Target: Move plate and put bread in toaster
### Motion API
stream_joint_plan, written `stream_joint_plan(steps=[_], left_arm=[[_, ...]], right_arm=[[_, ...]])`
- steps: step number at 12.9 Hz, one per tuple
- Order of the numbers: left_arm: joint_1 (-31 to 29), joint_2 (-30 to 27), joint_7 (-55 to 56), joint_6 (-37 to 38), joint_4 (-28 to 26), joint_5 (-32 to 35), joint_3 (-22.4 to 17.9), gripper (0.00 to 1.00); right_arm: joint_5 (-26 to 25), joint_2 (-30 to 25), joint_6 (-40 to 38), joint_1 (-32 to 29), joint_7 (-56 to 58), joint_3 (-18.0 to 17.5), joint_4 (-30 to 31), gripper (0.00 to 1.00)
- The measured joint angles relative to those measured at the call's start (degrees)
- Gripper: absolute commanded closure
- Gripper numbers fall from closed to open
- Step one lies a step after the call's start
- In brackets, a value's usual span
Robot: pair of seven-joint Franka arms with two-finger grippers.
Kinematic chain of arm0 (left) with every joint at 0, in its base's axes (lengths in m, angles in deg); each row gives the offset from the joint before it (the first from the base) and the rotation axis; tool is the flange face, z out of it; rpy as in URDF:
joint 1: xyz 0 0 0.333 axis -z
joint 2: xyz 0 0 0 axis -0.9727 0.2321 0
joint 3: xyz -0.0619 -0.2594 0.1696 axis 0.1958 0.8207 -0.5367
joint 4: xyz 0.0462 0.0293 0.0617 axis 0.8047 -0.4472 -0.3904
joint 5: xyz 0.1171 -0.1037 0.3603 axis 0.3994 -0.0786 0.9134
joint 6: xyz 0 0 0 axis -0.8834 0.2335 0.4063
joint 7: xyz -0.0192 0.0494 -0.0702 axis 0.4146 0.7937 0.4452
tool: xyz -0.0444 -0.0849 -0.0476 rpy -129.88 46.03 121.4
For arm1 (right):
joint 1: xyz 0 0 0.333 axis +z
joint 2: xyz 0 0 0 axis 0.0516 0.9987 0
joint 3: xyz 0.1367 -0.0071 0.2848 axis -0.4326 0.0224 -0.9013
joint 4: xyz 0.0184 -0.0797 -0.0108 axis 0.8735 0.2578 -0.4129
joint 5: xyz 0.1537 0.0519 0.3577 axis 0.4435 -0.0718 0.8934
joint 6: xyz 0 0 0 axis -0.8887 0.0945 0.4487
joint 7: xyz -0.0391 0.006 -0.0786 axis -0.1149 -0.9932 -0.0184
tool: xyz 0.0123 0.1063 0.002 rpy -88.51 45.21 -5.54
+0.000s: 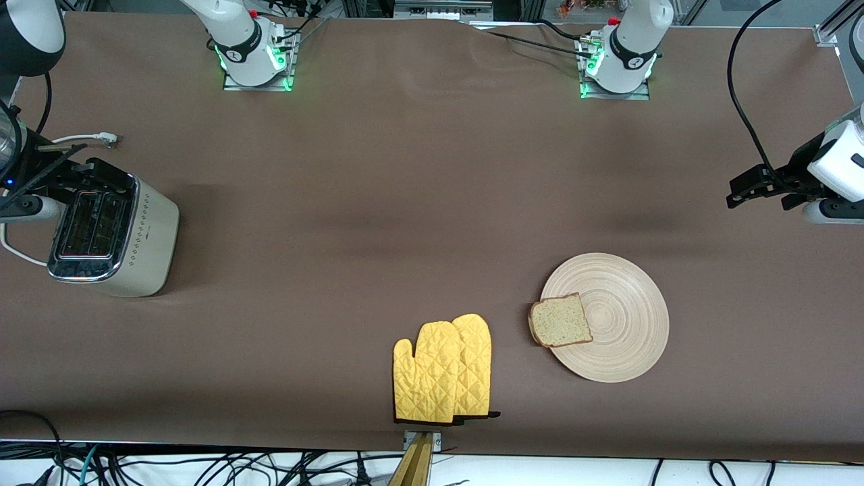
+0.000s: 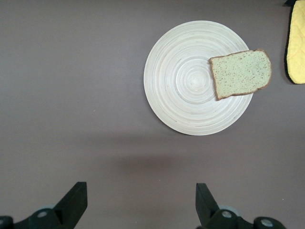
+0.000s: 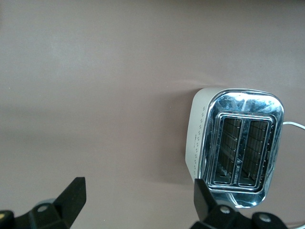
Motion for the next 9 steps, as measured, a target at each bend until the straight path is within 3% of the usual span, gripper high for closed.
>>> stream_joint_plan(steps=[9], left_arm=[[-0.03, 5.23, -0.02, 0.04, 3.01, 0.00, -0.03, 0.00]], right_arm=[[0.00, 0.21, -0.06, -0.09, 0.00, 0.07, 0.00, 0.00]])
